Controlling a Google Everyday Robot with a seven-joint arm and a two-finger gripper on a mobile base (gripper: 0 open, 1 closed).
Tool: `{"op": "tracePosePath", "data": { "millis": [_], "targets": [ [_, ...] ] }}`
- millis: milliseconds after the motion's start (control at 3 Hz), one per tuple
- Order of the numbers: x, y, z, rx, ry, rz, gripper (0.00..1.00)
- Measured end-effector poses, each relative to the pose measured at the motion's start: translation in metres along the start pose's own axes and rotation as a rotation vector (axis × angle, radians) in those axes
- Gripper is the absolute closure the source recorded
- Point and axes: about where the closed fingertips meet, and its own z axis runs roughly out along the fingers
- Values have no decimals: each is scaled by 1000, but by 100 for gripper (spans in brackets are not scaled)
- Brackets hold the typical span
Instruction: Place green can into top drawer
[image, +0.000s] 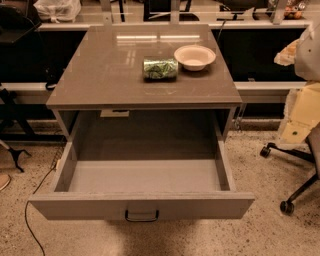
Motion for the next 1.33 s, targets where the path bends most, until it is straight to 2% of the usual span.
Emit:
{"op": "tracePosePath", "data": {
  "millis": [333,667,1000,1333],
  "targets": [
    [0,0,0,0,0,0,0],
    [-22,-43,1,84,-41,6,0],
    [-59,-106,9,149,-99,9,0],
    [-100,-159,28,158,-137,31,0]
  ]
}}
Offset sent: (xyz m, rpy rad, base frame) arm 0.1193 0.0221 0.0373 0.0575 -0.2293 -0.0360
